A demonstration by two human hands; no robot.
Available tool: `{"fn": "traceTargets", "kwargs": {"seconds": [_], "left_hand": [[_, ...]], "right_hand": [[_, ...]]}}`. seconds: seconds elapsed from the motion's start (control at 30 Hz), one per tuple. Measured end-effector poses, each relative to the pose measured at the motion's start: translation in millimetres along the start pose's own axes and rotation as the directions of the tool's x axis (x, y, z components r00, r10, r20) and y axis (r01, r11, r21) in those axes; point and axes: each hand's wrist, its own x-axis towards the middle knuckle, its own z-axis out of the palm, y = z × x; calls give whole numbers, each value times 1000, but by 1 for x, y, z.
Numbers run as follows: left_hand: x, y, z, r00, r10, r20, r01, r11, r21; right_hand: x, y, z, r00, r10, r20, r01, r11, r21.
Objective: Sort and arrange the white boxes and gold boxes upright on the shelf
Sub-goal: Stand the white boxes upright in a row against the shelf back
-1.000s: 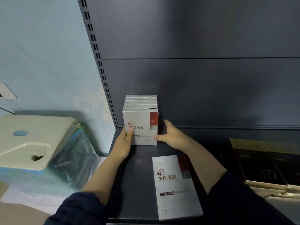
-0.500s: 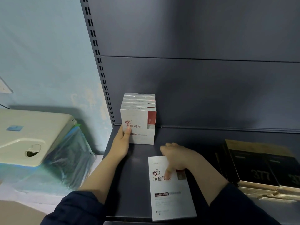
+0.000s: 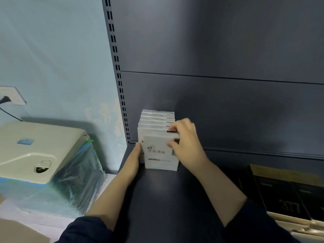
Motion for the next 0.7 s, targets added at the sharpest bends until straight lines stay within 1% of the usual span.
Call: {"fn": "traceTargets", "kwargs": {"seconds": [0.03, 0.07, 0.1, 0.13, 0.17, 0.2, 0.23, 0.27, 0.3, 0.37, 0.5, 0.57, 0.7], "left_hand": [[0, 3, 0, 999, -30, -38, 28, 998, -59], [0, 6, -2, 998, -40, -56, 33, 993, -112], [0, 4, -4, 1000, -11, -28, 6, 988, -155], [-2, 2, -4, 998, 53, 35, -46, 985, -168], [-4, 1, -5, 989, 121, 84, -109, 985, -137], [-6, 0, -4, 982, 163, 95, -156, 985, -76], [-4, -2, -4, 980, 181, 80, -180, 983, -21], [-3, -5, -4, 979, 192, 67, -194, 981, 11], [0, -5, -3, 976, 208, 60, -211, 977, 33], [1, -5, -2, 972, 228, 61, -231, 971, 56], [-1, -6, -1, 977, 210, 42, -213, 973, 87], [0, -7, -1, 978, 205, 46, -207, 976, 64], [1, -4, -4, 973, 203, 112, -203, 979, -9]], "right_hand": [[3, 2, 10, 995, -9, -102, 2, 997, -74], [4, 6, 20, 986, 38, -161, -54, 994, -98], [6, 11, 29, 976, 143, -162, -149, 988, -28], [7, 14, 37, 956, 274, -103, -260, 957, 130], [7, 15, 44, 925, 381, 5, -365, 880, 304], [7, 17, 52, 896, 428, 121, -433, 781, 450], [7, 20, 59, 882, 431, 190, -460, 700, 546], [6, 24, 64, 880, 424, 211, -461, 659, 594], [6, 27, 67, 884, 412, 219, -453, 643, 618], [7, 33, 68, 899, 365, 243, -431, 629, 647], [8, 43, 65, 910, 284, 301, -414, 624, 663], [7, 47, 66, 903, 280, 327, -430, 630, 647], [8, 54, 66, 865, 250, 435, -488, 620, 614]]}}
